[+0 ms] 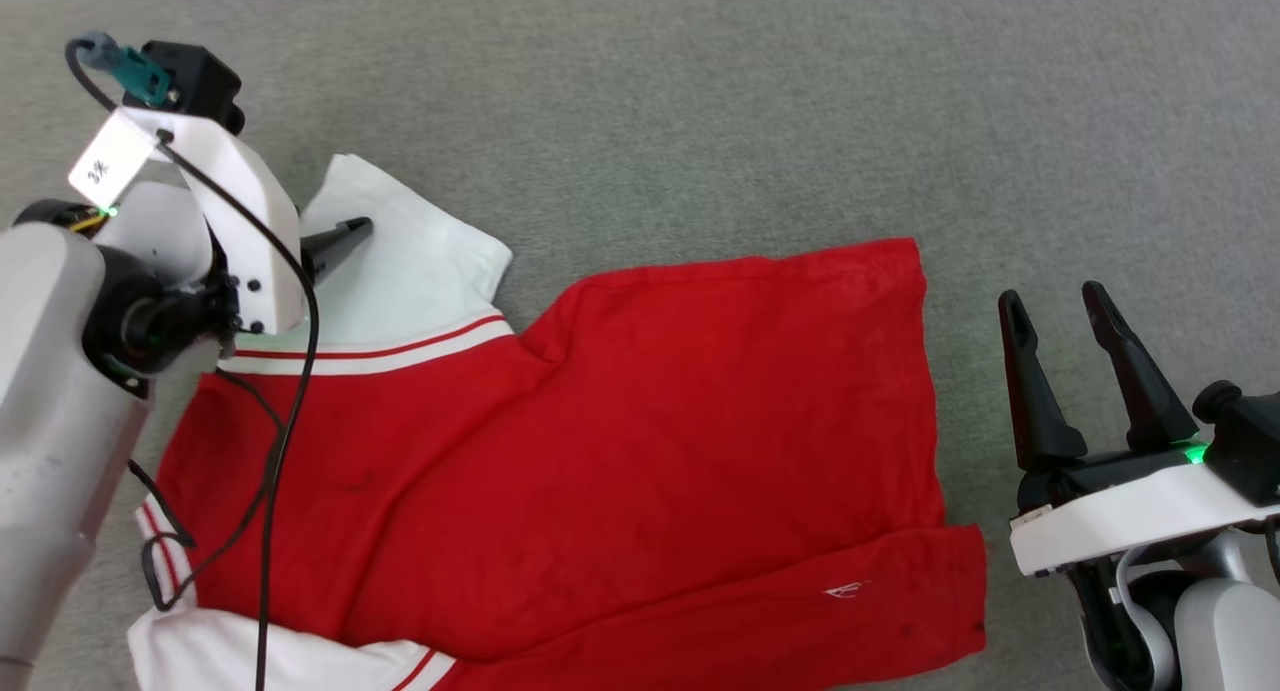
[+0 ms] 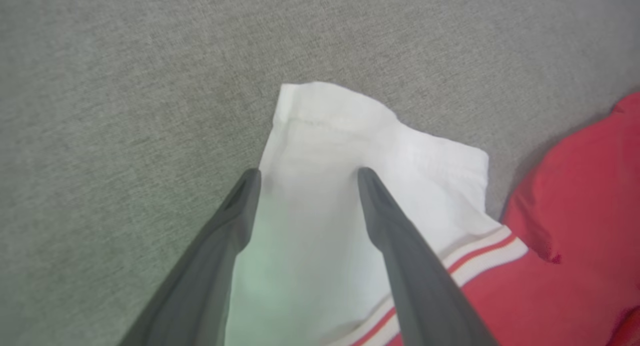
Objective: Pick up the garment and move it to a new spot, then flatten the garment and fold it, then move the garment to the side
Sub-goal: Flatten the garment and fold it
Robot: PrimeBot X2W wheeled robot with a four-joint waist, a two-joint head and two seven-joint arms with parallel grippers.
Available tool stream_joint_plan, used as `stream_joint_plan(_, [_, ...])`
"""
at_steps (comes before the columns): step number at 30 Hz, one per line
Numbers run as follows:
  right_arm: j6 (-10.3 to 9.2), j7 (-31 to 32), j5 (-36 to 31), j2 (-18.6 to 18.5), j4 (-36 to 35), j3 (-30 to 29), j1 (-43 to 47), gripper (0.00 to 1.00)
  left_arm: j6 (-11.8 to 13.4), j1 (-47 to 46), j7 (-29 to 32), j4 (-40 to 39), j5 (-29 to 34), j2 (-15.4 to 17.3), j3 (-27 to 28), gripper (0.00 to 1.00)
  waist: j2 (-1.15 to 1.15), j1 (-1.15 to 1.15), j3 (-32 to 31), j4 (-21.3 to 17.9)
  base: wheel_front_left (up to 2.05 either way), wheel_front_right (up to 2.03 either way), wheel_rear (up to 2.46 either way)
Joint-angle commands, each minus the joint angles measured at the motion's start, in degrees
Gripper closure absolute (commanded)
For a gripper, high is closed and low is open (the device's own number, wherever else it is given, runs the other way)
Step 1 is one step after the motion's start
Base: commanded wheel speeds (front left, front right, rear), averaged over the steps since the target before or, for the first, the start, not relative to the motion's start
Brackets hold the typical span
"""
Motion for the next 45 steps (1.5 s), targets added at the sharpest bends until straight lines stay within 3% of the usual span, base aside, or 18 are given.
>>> stream_joint_plan(1, [-0.02, -0.8, 0.7, 0.2, 0.7, 0.2, -1.1, 0.00, 0.1, -1.6, 1.5, 0.6, 0.3, 0.7, -0.4, 0.00, 0.00, -0.01, 1.6, -1.6, 0.00, 0.00, 0.00])
stream_joint_plan(5, [-0.02, -2.1, 2.0, 0.2, 2.7, 0.0, -1.6, 0.00, 0.3, -2.5, 6.9, 1.9, 0.2, 0.2, -2.7, 0.00, 0.00, -0.01, 2.5, -2.6, 0.00, 0.00, 0.00])
stream_joint_plan(6, [-0.02, -2.2, 2.3, 0.2, 3.3, -0.1, -1.6, 0.00, 0.4, -2.1, 8.0, 2.2, 0.2, 0.1, -3.4, 0.43, 0.00, -0.01, 2.6, -2.7, 0.00, 0.00, 0.00])
stream_joint_plan(7, [-0.02, -2.5, 2.6, 0.2, 3.7, -0.2, -1.6, 0.00, 0.5, -1.9, 9.0, 2.5, 0.0, -0.1, -3.8, 0.65, 0.00, -0.01, 2.7, -2.8, 0.00, 0.00, 0.00])
stream_joint_plan(8, [-0.02, -2.6, 2.7, 0.2, 4.1, -0.4, -1.8, 0.00, 0.5, -1.8, 9.6, 2.6, -0.1, -0.3, -4.2, 1.00, 0.00, -0.01, 2.8, -2.9, 0.00, 0.00, 0.00])
stream_joint_plan(14, [-0.02, -1.0, 4.9, 0.2, 6.3, 0.0, -2.8, 0.00, 0.9, -1.5, 9.8, 3.1, 0.4, -1.0, -5.0, 1.00, 0.00, -0.01, 2.5, -2.9, 0.00, 0.00, 0.00])
stream_joint_plan(18, [-0.02, 3.4, 7.4, -1.1, 8.4, -0.2, -5.4, 0.00, 0.7, -2.2, 7.7, 3.1, 1.2, -1.3, -4.7, 1.00, 0.00, -0.01, 1.5, -2.3, 0.00, 0.00, 0.00])
stream_joint_plan(31, [-0.03, 30.8, 19.6, -14.6, 19.1, 6.7, -20.0, 0.00, 0.0, -5.2, -2.2, -2.0, 3.7, -2.1, -2.9, 1.00, 0.00, -0.01, -0.3, 4.5, 0.00, 0.00, 0.00])
stream_joint_plan(38, [-0.03, 40.2, 21.3, -17.7, 23.3, 10.9, -25.7, 0.00, 0.3, -3.8, -4.4, -6.4, 4.5, -1.9, -3.1, 1.00, 0.00, -0.01, 1.5, 8.1, 0.00, 0.00, 0.00])
stream_joint_plan(44, [-0.02, 47.5, 22.6, -17.0, 29.6, 15.8, -25.6, 0.00, 0.2, -2.9, -6.3, -8.1, 4.4, -2.1, -2.8, 1.00, 0.00, -0.01, 2.6, 9.5, 0.00, 0.00, 0.00])
stream_joint_plan(45, [-0.01, 48.9, 22.8, -17.0, 30.6, 16.7, -25.3, 0.29, 0.3, -2.8, -6.6, -8.1, 4.4, -2.0, -2.8, 1.00, 0.00, -0.01, 2.7, 9.6, 0.00, 0.00, 0.00])
